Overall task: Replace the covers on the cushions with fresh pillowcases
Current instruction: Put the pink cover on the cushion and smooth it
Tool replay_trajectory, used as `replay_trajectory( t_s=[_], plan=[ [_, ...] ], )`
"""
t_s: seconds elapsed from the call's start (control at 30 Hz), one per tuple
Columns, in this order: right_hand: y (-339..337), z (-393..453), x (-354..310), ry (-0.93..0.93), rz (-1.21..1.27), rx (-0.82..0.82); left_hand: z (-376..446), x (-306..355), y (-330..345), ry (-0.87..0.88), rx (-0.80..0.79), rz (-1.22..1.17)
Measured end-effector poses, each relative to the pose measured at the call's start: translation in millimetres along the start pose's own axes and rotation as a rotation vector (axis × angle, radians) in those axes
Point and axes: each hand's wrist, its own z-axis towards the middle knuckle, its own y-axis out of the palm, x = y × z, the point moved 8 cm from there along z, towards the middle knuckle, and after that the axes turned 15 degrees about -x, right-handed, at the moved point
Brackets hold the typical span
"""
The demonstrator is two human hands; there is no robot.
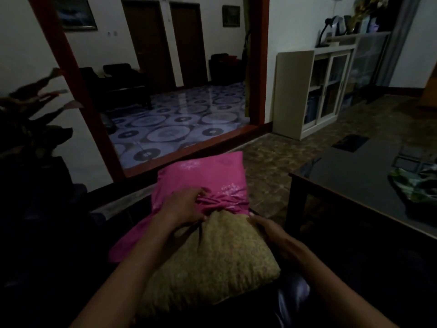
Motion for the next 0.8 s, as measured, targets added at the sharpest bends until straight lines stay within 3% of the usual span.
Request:
replay_trajectory(
  t_s=[0.07, 0.17, 0.33, 0.43, 0.53, 0.63, 0.7, 0.8],
  plan=[
    [9, -5, -6, 0.037, -0.112, -0.057, -9, -10, 0, -0.069, -0.002, 0.136],
    [19, -7, -4, 0.048, -0.31, -0.109, -33, -22, -6, -0.137, 0.166, 0.255],
    [29, -16, -17, 0.054, -0.389, -0.082, -51, -12, -21, -0.091, 0.283, 0.003],
    [53, -35, -50, -0.06, -0.4, -0.132, -50, 14, -45, -0.02, 0.315, -0.096],
    [66, -47, -64, -0.172, -0.364, -0.219, -43, 21, -65, 0.026, 0.295, -0.232],
    [69, -58, -55, -0.232, -0.576, -0.278, -42, 16, -83, 0.049, 0.317, -0.343],
    [72, -63, -47, -0.272, -0.75, -0.285, -43, 11, -86, 0.04, 0.249, -0.272],
    [79, -68, -41, -0.331, -0.86, -0.298, -36, -5, -82, -0.026, 0.118, 0.022]
  ],
)
